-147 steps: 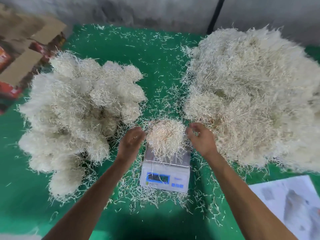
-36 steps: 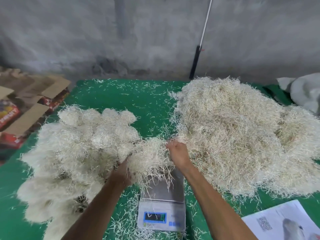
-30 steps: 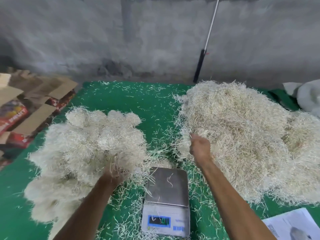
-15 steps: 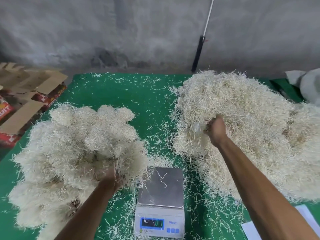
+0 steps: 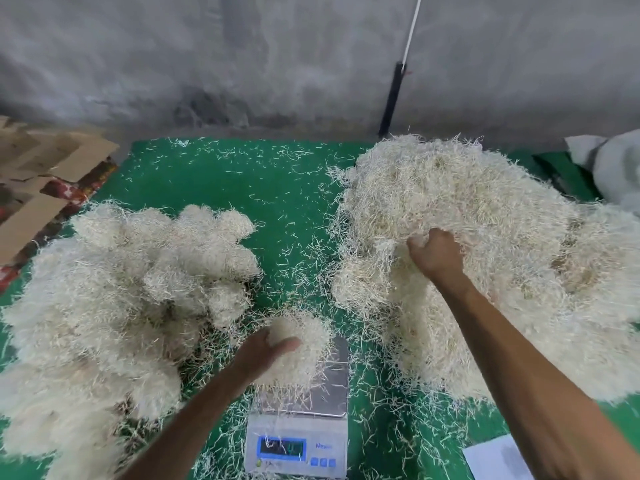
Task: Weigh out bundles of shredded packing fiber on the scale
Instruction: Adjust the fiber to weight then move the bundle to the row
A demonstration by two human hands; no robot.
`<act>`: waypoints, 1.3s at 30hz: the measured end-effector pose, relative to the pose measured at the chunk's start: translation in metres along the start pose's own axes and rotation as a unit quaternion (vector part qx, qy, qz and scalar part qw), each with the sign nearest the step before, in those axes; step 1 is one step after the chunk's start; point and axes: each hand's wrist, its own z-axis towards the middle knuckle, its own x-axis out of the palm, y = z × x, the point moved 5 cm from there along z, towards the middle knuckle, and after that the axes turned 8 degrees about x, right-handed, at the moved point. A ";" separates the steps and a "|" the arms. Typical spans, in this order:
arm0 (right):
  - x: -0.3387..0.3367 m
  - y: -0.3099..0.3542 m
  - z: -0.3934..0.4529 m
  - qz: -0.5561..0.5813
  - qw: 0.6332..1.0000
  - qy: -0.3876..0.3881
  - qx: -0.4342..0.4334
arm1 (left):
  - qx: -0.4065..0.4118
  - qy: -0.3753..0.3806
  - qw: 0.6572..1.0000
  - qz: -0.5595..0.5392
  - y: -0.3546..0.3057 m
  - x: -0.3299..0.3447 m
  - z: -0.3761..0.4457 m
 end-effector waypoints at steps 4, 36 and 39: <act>0.008 0.007 -0.059 0.110 0.980 -0.071 -0.149 | 0.045 -0.013 0.996 0.069 0.000 -0.006 -0.024; 0.109 -0.003 -0.243 0.178 0.970 0.061 -0.155 | 0.049 -0.165 0.985 -0.009 0.052 -0.036 -0.113; 0.113 0.001 -0.241 0.170 0.969 0.065 -0.166 | 0.043 -0.173 0.984 -0.020 0.055 -0.039 -0.118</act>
